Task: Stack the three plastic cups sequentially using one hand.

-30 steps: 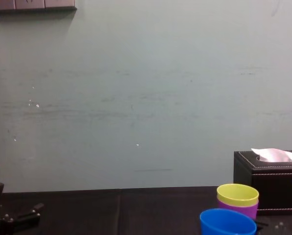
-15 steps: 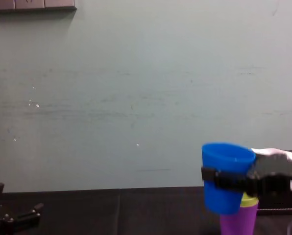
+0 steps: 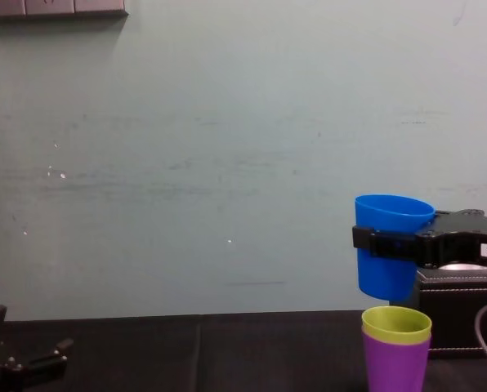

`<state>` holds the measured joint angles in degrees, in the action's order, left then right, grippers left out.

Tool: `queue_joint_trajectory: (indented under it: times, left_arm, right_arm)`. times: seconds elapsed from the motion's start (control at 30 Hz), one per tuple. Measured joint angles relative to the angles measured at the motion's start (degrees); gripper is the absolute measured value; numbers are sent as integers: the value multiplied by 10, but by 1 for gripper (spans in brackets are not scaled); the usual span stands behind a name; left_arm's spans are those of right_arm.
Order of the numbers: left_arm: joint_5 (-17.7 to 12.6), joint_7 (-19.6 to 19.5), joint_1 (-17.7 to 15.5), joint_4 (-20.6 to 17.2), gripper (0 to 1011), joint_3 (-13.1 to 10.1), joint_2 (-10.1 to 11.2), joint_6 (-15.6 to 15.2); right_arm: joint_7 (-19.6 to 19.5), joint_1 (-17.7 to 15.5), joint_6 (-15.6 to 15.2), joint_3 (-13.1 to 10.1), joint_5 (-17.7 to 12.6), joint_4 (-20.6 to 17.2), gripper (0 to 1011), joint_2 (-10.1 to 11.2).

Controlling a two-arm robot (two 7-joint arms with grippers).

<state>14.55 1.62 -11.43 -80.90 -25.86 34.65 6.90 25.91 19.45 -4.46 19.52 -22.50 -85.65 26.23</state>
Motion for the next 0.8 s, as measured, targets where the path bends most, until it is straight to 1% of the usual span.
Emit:
queue_joint_trajectory:
  times: [0.33, 0.8]
  left_arm:
    - [0, 0, 0, 0, 1011, 0, 0, 0]
    - [0, 0, 0, 0, 1011, 0, 0, 0]
  right_arm:
    - [-9, 20, 3, 1, 5, 39, 729, -10]
    - [-14, 27, 12, 3, 18, 70, 729, -21]
